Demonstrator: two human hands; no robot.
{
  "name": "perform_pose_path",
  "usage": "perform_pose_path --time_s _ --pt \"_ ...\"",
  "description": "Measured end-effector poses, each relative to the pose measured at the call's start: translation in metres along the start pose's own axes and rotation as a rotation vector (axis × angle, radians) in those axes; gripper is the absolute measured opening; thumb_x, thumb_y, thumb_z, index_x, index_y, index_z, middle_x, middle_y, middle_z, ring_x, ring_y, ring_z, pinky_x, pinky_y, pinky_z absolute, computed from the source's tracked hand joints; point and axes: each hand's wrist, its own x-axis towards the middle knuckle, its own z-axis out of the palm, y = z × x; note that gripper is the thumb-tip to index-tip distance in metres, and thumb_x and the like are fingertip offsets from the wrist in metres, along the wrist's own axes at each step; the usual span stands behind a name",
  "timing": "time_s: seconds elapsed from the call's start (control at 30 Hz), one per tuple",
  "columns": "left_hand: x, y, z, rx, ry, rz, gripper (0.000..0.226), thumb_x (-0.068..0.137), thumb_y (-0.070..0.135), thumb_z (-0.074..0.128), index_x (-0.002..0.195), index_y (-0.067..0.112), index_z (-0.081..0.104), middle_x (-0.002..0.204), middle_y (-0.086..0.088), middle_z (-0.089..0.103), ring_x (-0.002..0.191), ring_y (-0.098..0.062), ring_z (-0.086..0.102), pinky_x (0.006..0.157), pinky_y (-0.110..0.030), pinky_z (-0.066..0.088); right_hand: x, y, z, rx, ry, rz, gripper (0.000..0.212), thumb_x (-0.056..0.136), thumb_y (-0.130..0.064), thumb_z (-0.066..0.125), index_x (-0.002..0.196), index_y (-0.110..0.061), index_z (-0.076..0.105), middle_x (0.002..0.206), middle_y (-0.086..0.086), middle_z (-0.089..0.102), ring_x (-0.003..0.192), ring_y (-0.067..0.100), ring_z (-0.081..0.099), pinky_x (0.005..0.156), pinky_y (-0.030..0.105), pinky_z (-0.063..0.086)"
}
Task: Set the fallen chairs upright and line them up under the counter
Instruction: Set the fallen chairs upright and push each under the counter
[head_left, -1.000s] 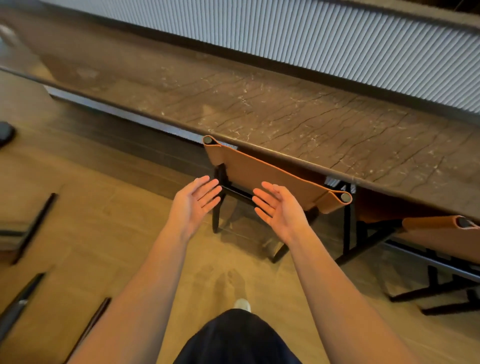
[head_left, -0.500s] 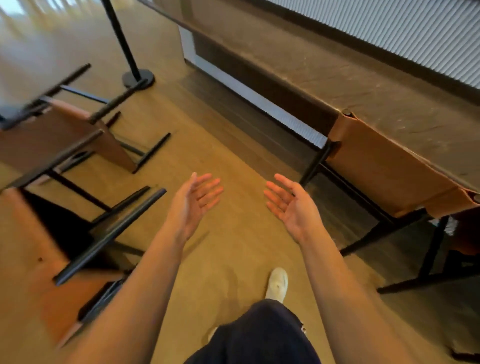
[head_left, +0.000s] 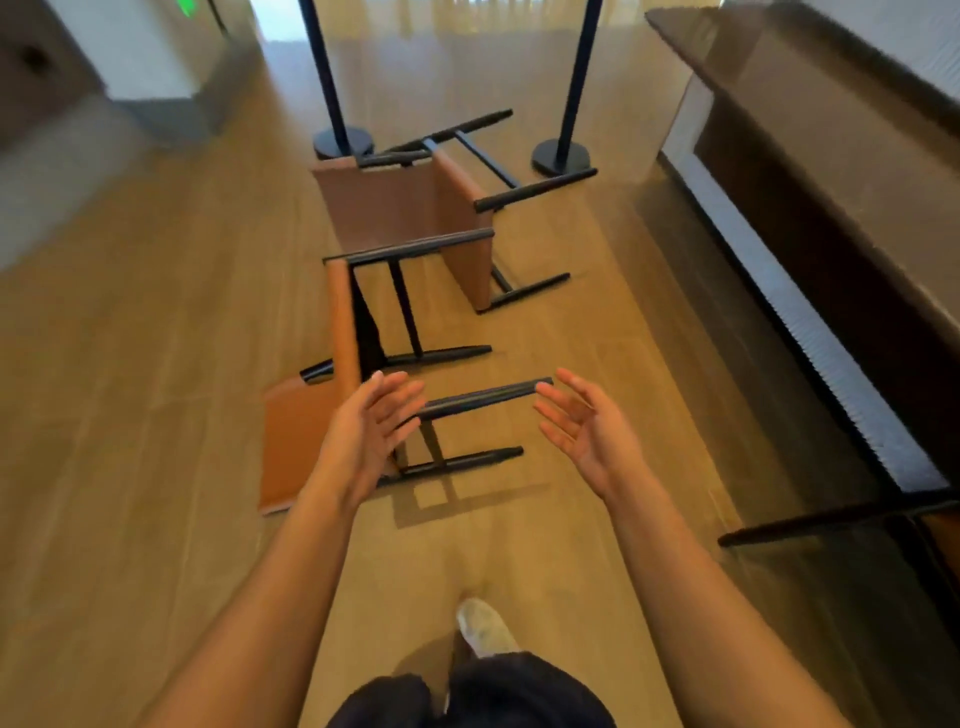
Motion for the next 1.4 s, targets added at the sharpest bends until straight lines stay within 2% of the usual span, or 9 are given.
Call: perform_pose_path --time_s 0.2,0.4,0.53,0.63,0.77,0.93,1.17,1.4 --pt "0.004 0.032 -0.068 -0.128 0.219 0.080 0.029 0.099 0.032 0.042 0.112 0.014 0.061 0.112 -0.006 0.070 0.105 -0.020 0.065 0.089 -0.036 0.049 0.047 0.009 0.079 -0.159 -0.164 0.077 0.025 0.099 -0.032 0.048 0.119 -0.022 0.060 0.114 0.006 0.069 0.103 0.018 0.065 0.076 0.030 0.049" --pt "-0.009 0.051 -0.143 -0.262 0.307 0.100 0.030 0.099 0.032 0.040 0.110 0.013 0.062 0.106 -0.004 0.073 0.109 -0.021 0.062 0.088 -0.036 0.049 0.066 0.032 0.164 -0.309 -0.269 0.121 0.024 0.098 -0.033 0.051 0.116 -0.023 0.062 0.113 0.004 0.071 0.107 0.019 0.065 0.078 0.032 0.049" --pt "-0.012 0.070 -0.193 -0.277 0.332 0.128 0.033 0.100 0.032 0.040 0.111 0.012 0.064 0.120 -0.006 0.067 0.114 -0.020 0.061 0.098 -0.039 0.043 0.074 0.064 0.217 -0.338 -0.284 0.123 0.021 0.098 -0.032 0.051 0.114 -0.024 0.062 0.115 0.002 0.069 0.106 0.018 0.064 0.077 0.032 0.049" --pt "-0.013 0.092 -0.237 -0.266 0.334 0.137 0.032 0.100 0.031 0.040 0.110 0.012 0.065 0.120 -0.006 0.066 0.115 -0.020 0.060 0.102 -0.041 0.041 0.074 0.096 0.262 -0.335 -0.265 0.111 0.025 0.099 -0.032 0.050 0.121 -0.024 0.058 0.116 0.002 0.069 0.106 0.019 0.064 0.078 0.032 0.050" --pt "-0.024 0.130 -0.305 -0.240 0.329 0.155 0.032 0.099 0.030 0.041 0.110 0.011 0.064 0.117 -0.007 0.068 0.109 -0.019 0.064 0.096 -0.039 0.047 0.063 0.142 0.318 -0.289 -0.264 0.121 0.020 0.099 -0.033 0.050 0.115 -0.027 0.060 0.111 0.000 0.072 0.104 0.018 0.067 0.081 0.033 0.051" --pt "-0.033 0.185 -0.389 -0.199 0.327 0.167 0.032 0.100 0.030 0.038 0.109 0.012 0.063 0.120 -0.006 0.065 0.116 -0.019 0.059 0.095 -0.037 0.046 0.053 0.193 0.379 -0.239 -0.214 0.144 0.021 0.099 -0.034 0.049 0.114 -0.026 0.061 0.107 -0.001 0.074 0.102 0.018 0.068 0.083 0.034 0.052" --pt "-0.002 0.232 -0.447 -0.195 0.294 0.148 0.031 0.100 0.028 0.037 0.109 0.012 0.063 0.120 -0.007 0.064 0.119 -0.021 0.057 0.099 -0.038 0.042 0.077 0.216 0.456 -0.233 -0.202 0.133 0.026 0.099 -0.032 0.047 0.120 -0.023 0.060 0.109 0.000 0.073 0.104 0.019 0.067 0.080 0.034 0.051" --pt "0.061 0.278 -0.489 -0.157 0.290 0.109 0.030 0.101 0.026 0.038 0.110 0.011 0.063 0.119 -0.007 0.064 0.123 -0.024 0.054 0.101 -0.039 0.041 0.134 0.219 0.528 -0.248 -0.150 0.107 0.021 0.100 -0.029 0.048 0.117 -0.025 0.060 0.116 0.000 0.068 0.106 0.016 0.064 0.080 0.032 0.051"
